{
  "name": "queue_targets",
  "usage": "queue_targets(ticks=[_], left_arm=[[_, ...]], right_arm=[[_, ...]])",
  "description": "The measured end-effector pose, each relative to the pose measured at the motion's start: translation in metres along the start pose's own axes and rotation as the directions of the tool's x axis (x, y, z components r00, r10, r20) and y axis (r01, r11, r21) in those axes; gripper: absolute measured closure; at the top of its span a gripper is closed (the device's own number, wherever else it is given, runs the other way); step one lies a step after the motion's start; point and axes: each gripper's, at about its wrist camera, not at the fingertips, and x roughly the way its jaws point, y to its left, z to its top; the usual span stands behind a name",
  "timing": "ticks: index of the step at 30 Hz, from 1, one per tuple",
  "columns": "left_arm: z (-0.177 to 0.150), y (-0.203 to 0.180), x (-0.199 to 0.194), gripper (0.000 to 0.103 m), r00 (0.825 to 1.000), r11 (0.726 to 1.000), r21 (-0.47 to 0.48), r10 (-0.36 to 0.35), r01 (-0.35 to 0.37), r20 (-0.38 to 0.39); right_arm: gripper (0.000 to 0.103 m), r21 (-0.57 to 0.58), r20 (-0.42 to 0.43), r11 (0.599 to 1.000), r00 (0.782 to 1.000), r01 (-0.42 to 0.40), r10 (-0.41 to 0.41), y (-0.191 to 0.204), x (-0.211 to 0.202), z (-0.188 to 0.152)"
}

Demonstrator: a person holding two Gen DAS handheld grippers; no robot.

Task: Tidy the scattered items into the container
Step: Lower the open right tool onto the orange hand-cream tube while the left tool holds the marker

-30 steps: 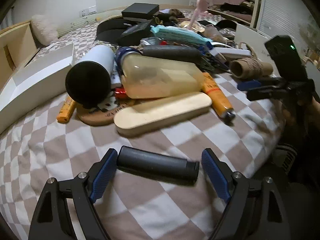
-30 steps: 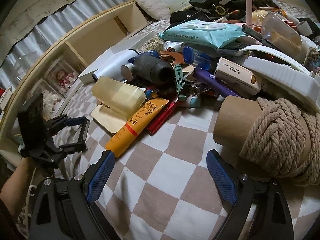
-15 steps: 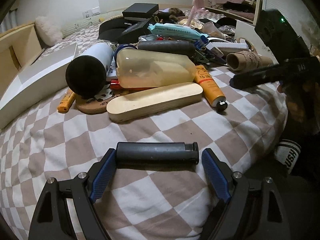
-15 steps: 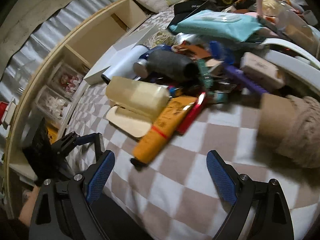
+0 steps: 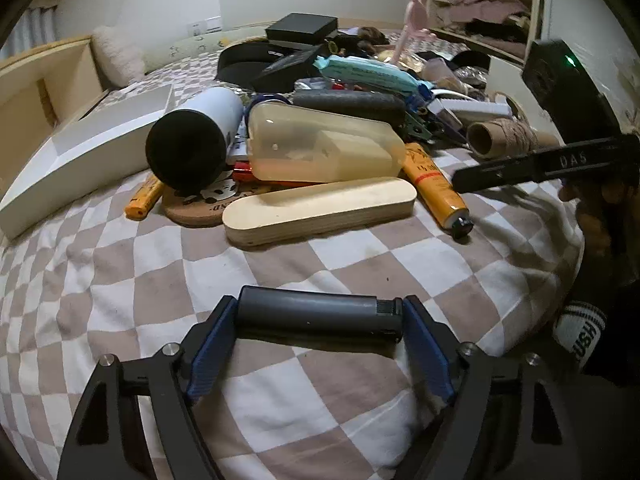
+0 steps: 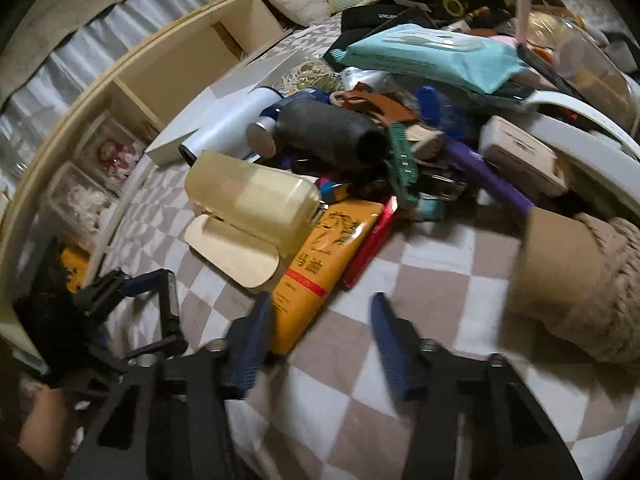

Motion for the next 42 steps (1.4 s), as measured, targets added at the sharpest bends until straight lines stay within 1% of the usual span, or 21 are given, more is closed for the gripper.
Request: queue_targets(ticks=[1, 2, 4, 8, 9, 10, 11, 12, 14, 16, 17, 18, 19, 20, 21, 25, 28, 30, 34, 36, 42], left_arm=[[0.0, 0.0, 0.0, 0.022, 1.0, 1.0, -0.005, 0.002, -0.002, 0.001], [0.0, -0.001, 0.0, 0.022, 1.0, 1.0, -0.006, 0.004, -0.004, 0.0], [0.0, -0.002, -0.001, 0.022, 1.0, 1.0, -0.006, 0.005, -0.005, -0.001], [-0.001, -0.004, -0.003, 0.022, 1.0, 1.0, 0.004, 0.007, -0.007, -0.007], [-0.001, -0.004, -0.003, 0.022, 1.0, 1.0, 0.008, 0.009, -0.008, -0.009], [-0.001, -0.005, -0.003, 0.022, 1.0, 1.0, 0.011, 0.009, -0.009, -0.012], [-0.001, -0.005, -0.003, 0.022, 1.0, 1.0, 0.013, 0.01, -0.01, -0.015], [-0.001, -0.005, -0.004, 0.022, 1.0, 1.0, 0.017, 0.011, -0.011, -0.018], [-0.001, -0.006, -0.004, 0.022, 1.0, 1.0, 0.023, 0.012, -0.011, -0.023], [-0.001, -0.006, -0.004, 0.022, 1.0, 1.0, 0.029, 0.012, -0.011, -0.027], [0.0, -0.006, -0.004, 0.022, 0.999, 0.999, 0.031, 0.012, -0.011, -0.029], [0.0, -0.006, -0.003, 0.02, 0.999, 0.999, 0.033, 0.012, -0.011, -0.031], [0.0, -0.007, -0.003, 0.019, 0.999, 0.999, 0.035, 0.015, -0.014, -0.033], [0.001, -0.007, -0.002, 0.018, 0.999, 0.999, 0.036, 0.016, -0.015, -0.034], [0.001, -0.007, -0.001, 0.017, 0.999, 0.999, 0.035, 0.014, -0.013, -0.035], [0.0, -0.006, 0.0, 0.017, 1.0, 1.0, 0.026, 0.006, -0.005, -0.027], [-0.001, -0.006, -0.001, 0.018, 1.0, 1.0, 0.014, 0.004, -0.004, -0.018], [-0.002, -0.006, -0.001, 0.022, 1.0, 1.0, 0.003, 0.01, -0.01, -0.011], [-0.002, -0.009, -0.002, 0.022, 1.0, 0.999, -0.018, 0.029, -0.029, -0.006], [-0.002, -0.011, -0.003, 0.022, 0.999, 0.999, -0.021, 0.042, -0.043, -0.005], [-0.001, -0.01, -0.007, 0.022, 0.998, 0.997, -0.038, 0.065, -0.065, -0.016]], right_arm=[[0.071, -0.009, -0.006, 1.0, 1.0, 0.013, -0.013, -0.001, -0.002, -0.001], [0.073, -0.016, -0.011, 1.0, 1.0, 0.023, -0.023, -0.002, -0.004, -0.002], [0.073, -0.011, -0.013, 1.0, 1.0, 0.019, -0.019, -0.004, -0.008, -0.006], [0.073, 0.068, 0.008, 0.996, 0.999, -0.053, 0.053, -0.005, -0.015, -0.007], [0.069, 0.063, 0.001, 0.997, 0.999, -0.053, 0.053, 0.0, -0.013, -0.007], [0.053, 0.058, -0.007, 0.997, 0.999, -0.052, 0.053, 0.005, -0.01, -0.006], [0.039, 0.053, -0.015, 0.997, 0.998, -0.052, 0.053, 0.01, -0.008, -0.005], [0.018, 0.047, -0.022, 0.998, 0.998, -0.052, 0.053, 0.015, -0.005, -0.005], [0.017, 0.028, -0.028, 0.998, 0.998, -0.049, 0.05, 0.026, 0.003, -0.004], [0.017, 0.014, -0.029, 1.0, 0.999, -0.021, 0.022, 0.033, 0.01, -0.003], [0.018, 0.01, -0.03, 1.0, 1.0, -0.004, 0.004, 0.035, 0.014, -0.002], [0.026, 0.002, -0.029, 1.0, 0.999, 0.021, -0.021, 0.036, 0.018, -0.001], [0.042, -0.012, -0.026, 0.998, 0.998, 0.057, -0.058, 0.036, 0.021, 0.001], [0.051, -0.018, -0.025, 0.997, 0.997, 0.072, -0.073, 0.034, 0.022, 0.002], [0.06, -0.013, -0.026, 0.998, 0.998, 0.062, -0.062, 0.03, 0.021, 0.002], [0.067, 0.007, -0.039, 1.0, 0.999, 0.019, -0.018, 0.015, 0.015, 0.002], [0.072, 0.008, -0.045, 1.0, 0.999, 0.009, -0.008, 0.006, 0.004, -0.003], [0.073, 0.007, -0.048, 1.0, 0.999, 0.005, -0.005, 0.002, -0.003, -0.007], [0.074, 0.01, -0.045, 1.0, 0.999, -0.002, 0.003, -0.003, -0.018, -0.015], [0.08, 0.011, -0.043, 1.0, 0.999, -0.01, 0.011, -0.005, -0.023, -0.019], [0.081, -0.001, -0.035, 1.0, 0.999, -0.01, 0.01, -0.007, -0.037, -0.024]])
